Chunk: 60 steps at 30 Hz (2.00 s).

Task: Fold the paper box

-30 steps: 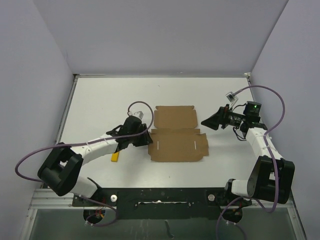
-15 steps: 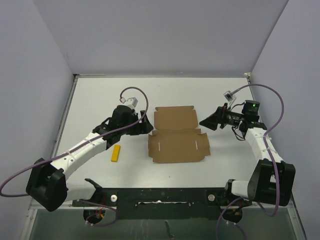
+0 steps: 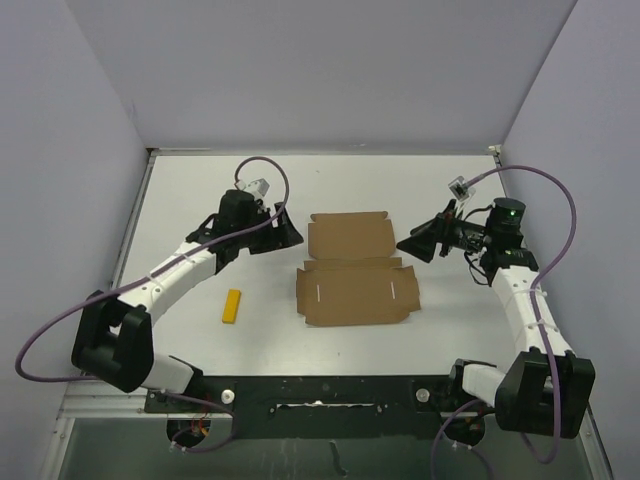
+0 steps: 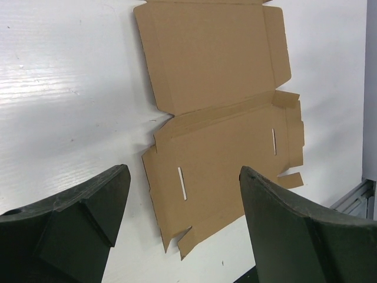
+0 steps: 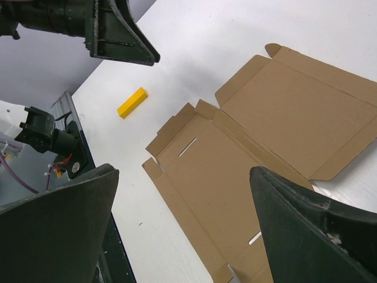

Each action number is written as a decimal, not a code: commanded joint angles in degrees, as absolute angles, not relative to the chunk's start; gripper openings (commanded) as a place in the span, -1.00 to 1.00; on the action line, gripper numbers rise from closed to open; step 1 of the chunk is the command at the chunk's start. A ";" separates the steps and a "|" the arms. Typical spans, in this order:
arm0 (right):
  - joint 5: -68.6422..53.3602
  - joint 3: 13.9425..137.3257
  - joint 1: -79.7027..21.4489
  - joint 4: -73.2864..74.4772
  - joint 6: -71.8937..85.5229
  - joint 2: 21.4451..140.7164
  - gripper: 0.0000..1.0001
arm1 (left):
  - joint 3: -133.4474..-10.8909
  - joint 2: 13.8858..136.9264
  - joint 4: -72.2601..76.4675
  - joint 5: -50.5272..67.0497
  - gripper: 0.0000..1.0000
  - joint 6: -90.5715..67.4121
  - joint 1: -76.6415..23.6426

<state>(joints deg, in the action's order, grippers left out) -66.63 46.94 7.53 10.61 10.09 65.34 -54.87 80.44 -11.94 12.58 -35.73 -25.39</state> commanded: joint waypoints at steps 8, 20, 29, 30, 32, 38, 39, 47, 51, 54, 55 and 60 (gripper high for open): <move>-69.78 50.92 3.63 13.70 3.72 67.39 0.98 | -62.60 91.50 -7.85 25.22 0.45 -42.98 -21.28; -71.26 50.11 11.96 16.89 -2.51 71.19 0.95 | -66.75 108.24 1.04 25.55 0.44 -40.92 -18.78; -65.16 52.38 12.31 21.33 -5.75 78.32 0.91 | -70.61 113.83 1.69 23.99 0.43 -41.08 -17.27; -64.48 52.90 12.21 21.82 -5.87 79.22 0.90 | -70.39 114.67 3.22 24.49 0.43 -41.59 -17.62; -63.79 54.04 12.08 23.05 -6.03 81.01 0.89 | -70.37 116.58 5.44 25.24 0.42 -42.02 -18.44; -62.47 55.26 11.29 24.50 -6.80 82.90 0.87 | -74.69 122.41 5.84 28.93 0.40 -41.55 -19.51; -62.30 55.40 11.10 24.58 -6.93 83.25 0.87 | -75.13 123.24 5.92 29.81 0.38 -41.60 -19.51; -61.76 56.51 10.81 24.78 -6.17 87.27 0.80 | -74.80 123.57 4.51 30.52 0.09 -42.25 -19.85; -60.95 56.89 10.78 23.80 -4.62 90.16 0.74 | -73.00 122.64 4.99 30.33 0.02 -42.80 -20.30; -59.81 57.28 10.56 22.72 -3.24 92.99 0.66 | -72.42 122.46 5.25 30.93 -0.02 -42.97 -20.81; -59.25 57.71 10.18 22.68 -3.01 94.17 0.62 | -72.04 122.37 5.62 31.06 -0.02 -43.04 -20.89; -56.47 63.57 7.64 25.89 -3.45 101.79 0.39 | -69.39 121.57 8.30 31.78 -0.04 -43.41 -20.93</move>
<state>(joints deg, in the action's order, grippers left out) -58.41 58.19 9.61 24.99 -3.75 98.08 -72.20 121.25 7.75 31.62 -43.62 -20.56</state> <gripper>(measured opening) 0.723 0.480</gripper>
